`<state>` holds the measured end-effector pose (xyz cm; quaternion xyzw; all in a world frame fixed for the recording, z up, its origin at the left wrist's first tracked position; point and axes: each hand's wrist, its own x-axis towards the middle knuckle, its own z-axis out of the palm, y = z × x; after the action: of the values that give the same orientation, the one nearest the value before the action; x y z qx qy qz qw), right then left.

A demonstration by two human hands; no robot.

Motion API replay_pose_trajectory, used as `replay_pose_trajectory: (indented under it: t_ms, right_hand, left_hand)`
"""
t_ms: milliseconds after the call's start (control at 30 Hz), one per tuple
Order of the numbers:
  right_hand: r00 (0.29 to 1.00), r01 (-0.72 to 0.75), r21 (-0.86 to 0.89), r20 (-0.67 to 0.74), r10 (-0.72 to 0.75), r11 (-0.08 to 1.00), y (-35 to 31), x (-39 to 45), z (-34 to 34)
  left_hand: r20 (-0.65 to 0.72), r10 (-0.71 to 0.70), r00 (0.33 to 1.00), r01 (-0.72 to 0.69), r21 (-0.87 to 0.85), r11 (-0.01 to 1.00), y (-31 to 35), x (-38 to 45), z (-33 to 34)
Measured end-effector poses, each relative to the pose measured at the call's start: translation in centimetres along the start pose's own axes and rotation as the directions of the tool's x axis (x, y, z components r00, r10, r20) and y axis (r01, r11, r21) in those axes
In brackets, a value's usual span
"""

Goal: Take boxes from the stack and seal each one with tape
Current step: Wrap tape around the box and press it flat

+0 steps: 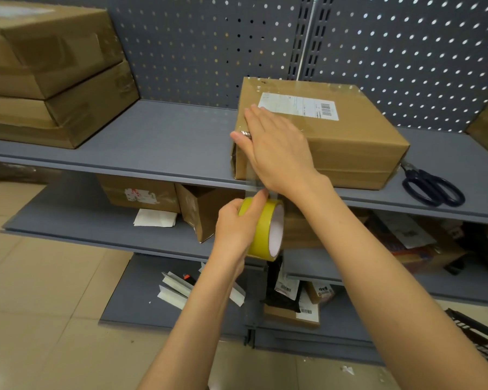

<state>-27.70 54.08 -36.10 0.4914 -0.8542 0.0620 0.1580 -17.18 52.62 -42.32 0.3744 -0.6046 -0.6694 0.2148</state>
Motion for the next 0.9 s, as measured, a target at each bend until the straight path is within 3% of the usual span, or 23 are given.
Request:
replay_pose_trajectory:
  t_ms: [300,433,600,900]
  right_hand:
    - [0.999,-0.021,0.098,0.041,0.017,0.995,0.1,0.1,-0.2]
    - [0.998,-0.024,0.204,0.065,0.011,0.979,0.3,0.2,-0.9]
    - [0.995,-0.038,0.396,0.103,-0.003,0.918,0.9,-0.1,-2.1]
    - [0.986,-0.063,0.375,0.167,-0.001,0.925,1.1,0.1,-2.3]
  left_hand:
    - [-0.141,0.169,0.975,-0.165,0.043,0.985,-0.7,-2.3,0.3]
    - [-0.149,0.344,0.927,-0.348,0.001,0.937,-0.8,-3.1,-0.5]
    - [-0.122,0.481,0.868,-0.458,0.175,0.872,-0.5,-2.7,-0.9]
    - [-0.123,0.387,0.914,-0.36,0.193,0.913,-0.9,-1.4,-0.3]
